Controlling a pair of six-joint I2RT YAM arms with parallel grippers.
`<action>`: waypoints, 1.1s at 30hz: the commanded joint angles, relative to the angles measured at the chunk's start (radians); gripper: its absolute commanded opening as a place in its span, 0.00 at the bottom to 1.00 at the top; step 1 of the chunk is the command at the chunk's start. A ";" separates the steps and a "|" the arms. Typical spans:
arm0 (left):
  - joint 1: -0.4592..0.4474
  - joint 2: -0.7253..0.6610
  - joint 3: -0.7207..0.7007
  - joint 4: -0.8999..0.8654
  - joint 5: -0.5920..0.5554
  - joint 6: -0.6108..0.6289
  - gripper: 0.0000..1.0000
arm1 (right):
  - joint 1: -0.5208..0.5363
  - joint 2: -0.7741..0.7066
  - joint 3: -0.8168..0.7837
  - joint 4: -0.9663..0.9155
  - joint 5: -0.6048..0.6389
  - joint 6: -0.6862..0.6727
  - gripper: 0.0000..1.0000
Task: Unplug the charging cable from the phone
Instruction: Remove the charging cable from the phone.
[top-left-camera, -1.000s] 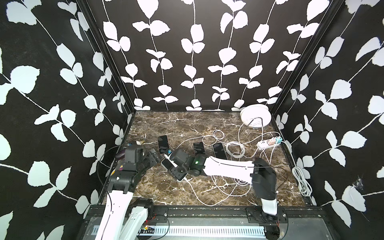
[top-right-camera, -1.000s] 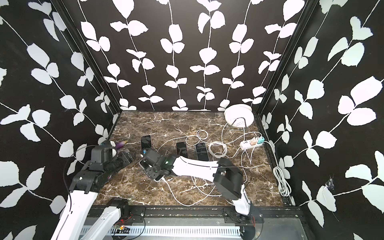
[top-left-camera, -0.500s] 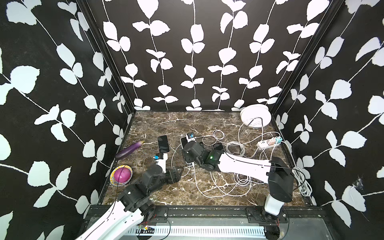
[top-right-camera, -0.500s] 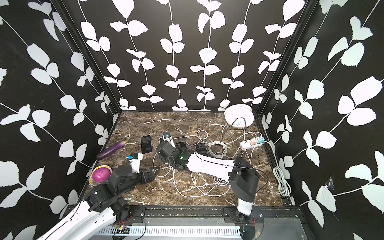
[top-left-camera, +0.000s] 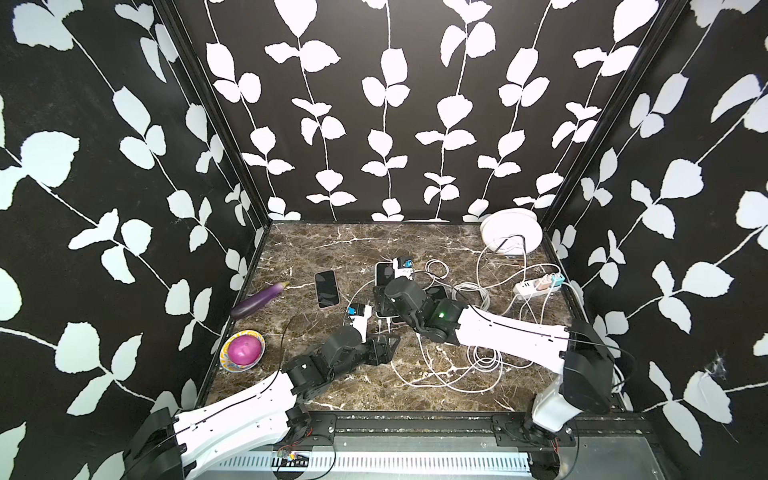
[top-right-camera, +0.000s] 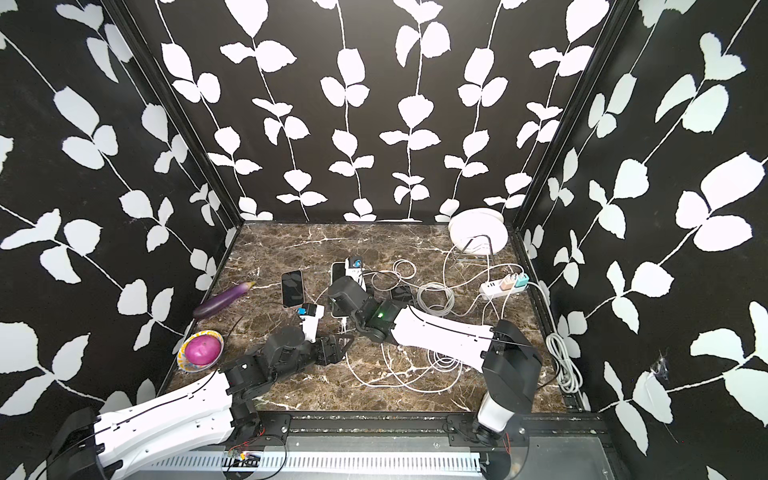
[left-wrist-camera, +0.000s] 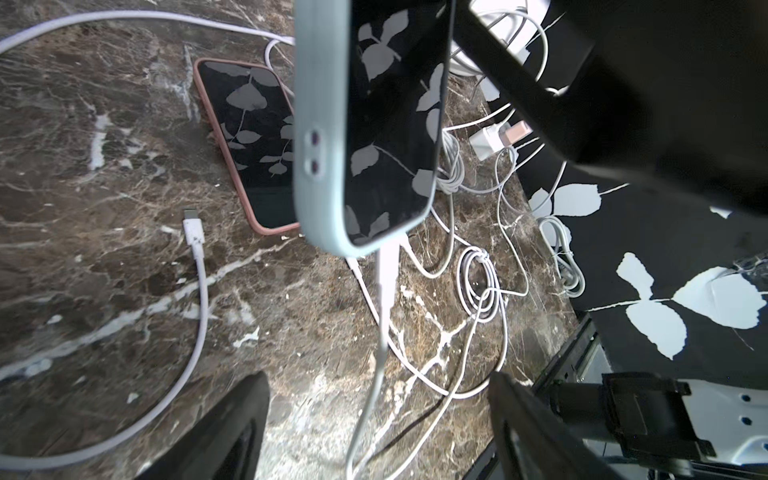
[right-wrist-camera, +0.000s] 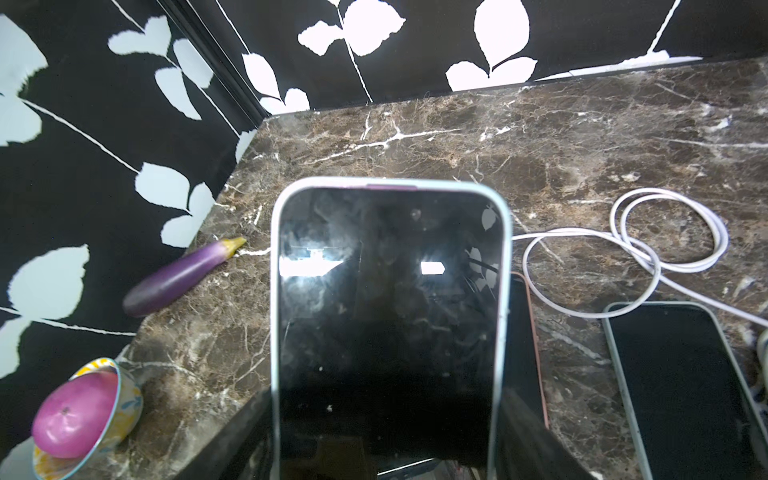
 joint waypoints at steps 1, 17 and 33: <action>-0.005 0.020 -0.033 0.096 -0.013 -0.011 0.82 | 0.002 -0.060 -0.014 0.091 0.008 0.042 0.00; -0.006 0.113 -0.032 0.162 -0.019 -0.034 0.49 | 0.001 -0.078 -0.033 0.092 -0.001 0.059 0.00; -0.006 0.109 -0.052 0.181 -0.006 -0.041 0.47 | 0.001 -0.097 -0.068 0.124 0.006 0.076 0.00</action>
